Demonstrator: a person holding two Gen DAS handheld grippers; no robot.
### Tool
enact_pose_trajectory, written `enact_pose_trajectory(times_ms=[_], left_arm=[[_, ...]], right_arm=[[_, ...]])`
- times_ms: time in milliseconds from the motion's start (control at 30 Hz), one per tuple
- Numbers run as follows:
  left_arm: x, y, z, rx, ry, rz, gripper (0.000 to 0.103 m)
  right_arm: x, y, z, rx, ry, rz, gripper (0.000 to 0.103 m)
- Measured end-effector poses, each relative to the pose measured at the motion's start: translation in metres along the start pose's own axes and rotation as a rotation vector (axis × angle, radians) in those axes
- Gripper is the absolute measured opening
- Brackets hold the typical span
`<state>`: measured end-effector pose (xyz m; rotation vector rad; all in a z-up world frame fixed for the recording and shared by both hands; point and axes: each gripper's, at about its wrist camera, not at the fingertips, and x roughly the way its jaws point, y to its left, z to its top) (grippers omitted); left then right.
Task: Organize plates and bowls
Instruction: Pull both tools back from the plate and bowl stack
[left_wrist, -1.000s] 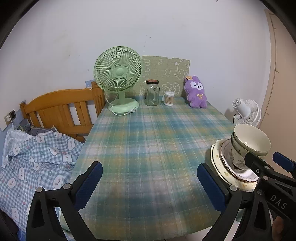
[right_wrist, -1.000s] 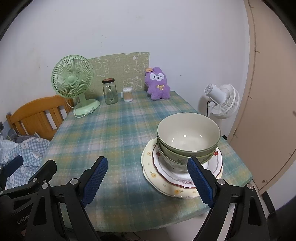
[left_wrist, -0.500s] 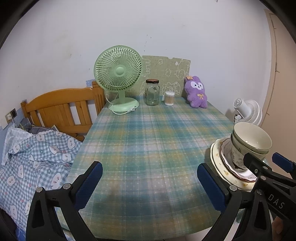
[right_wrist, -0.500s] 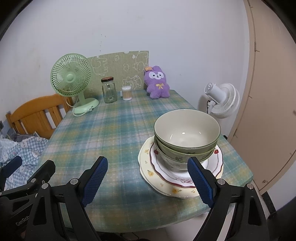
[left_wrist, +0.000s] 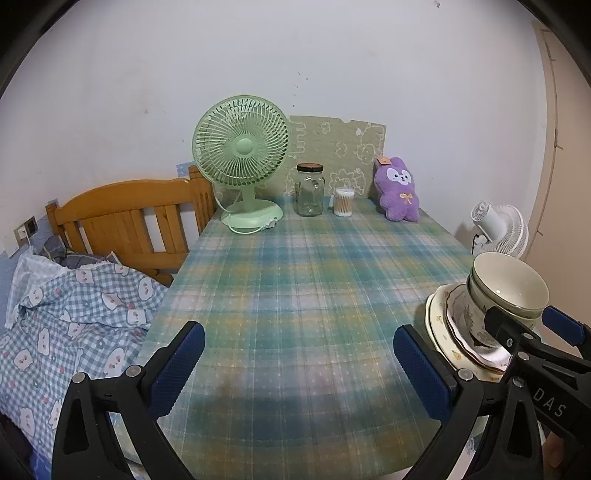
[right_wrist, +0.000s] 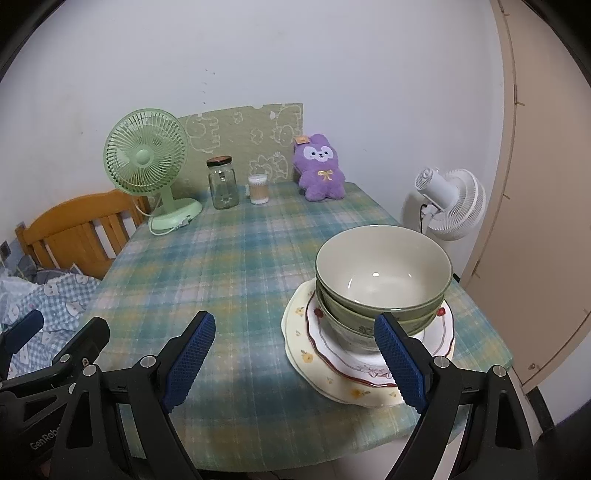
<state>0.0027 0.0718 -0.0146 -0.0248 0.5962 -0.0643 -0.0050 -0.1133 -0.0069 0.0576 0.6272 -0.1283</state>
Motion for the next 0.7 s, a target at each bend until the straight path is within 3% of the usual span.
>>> enact_pose_trajectory(times_ms=[700], left_arm=[[0.0019,0.0029,0.0073,-0.002,0.001,0.006,0.103]], right_arm=[[0.0053,0.0031,0.0097,-0.005,0.013,0.006,0.09]])
